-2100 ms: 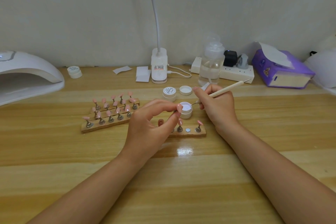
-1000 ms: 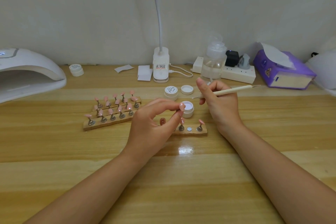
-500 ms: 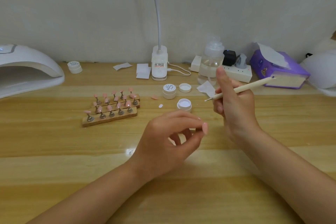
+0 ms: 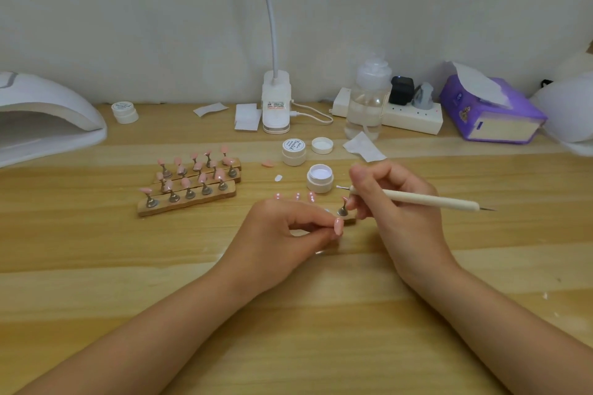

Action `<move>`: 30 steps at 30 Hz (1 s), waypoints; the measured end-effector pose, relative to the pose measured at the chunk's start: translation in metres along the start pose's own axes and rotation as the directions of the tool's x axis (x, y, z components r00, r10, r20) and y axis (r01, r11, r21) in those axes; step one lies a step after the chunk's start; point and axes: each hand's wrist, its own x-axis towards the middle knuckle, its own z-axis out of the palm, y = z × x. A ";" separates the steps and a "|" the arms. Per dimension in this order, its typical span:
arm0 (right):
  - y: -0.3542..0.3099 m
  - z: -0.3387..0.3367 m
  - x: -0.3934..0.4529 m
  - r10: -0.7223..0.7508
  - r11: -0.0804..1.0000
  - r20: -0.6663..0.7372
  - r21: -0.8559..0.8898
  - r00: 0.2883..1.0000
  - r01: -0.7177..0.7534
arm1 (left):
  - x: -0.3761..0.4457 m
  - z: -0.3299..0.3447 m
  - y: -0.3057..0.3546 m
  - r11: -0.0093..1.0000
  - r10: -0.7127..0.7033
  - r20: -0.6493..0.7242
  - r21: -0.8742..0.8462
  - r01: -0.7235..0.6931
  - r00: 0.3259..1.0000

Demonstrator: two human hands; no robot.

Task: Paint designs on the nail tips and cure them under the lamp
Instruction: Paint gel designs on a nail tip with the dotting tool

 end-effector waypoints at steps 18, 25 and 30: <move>0.002 0.002 -0.004 -0.011 1.000 -0.004 0.006 1.000 0.011 | 0.002 0.002 -0.004 0.994 -0.054 0.012 -0.093 0.054 0.998; 0.006 0.001 -0.004 -0.019 0.995 -0.009 -0.103 1.000 0.018 | 0.002 0.002 -0.004 0.992 -0.064 0.023 -0.112 0.066 0.998; 0.005 0.002 -0.004 -0.011 0.994 0.002 -0.108 1.000 0.012 | 0.002 0.002 -0.003 0.993 -0.061 0.027 -0.104 0.063 0.998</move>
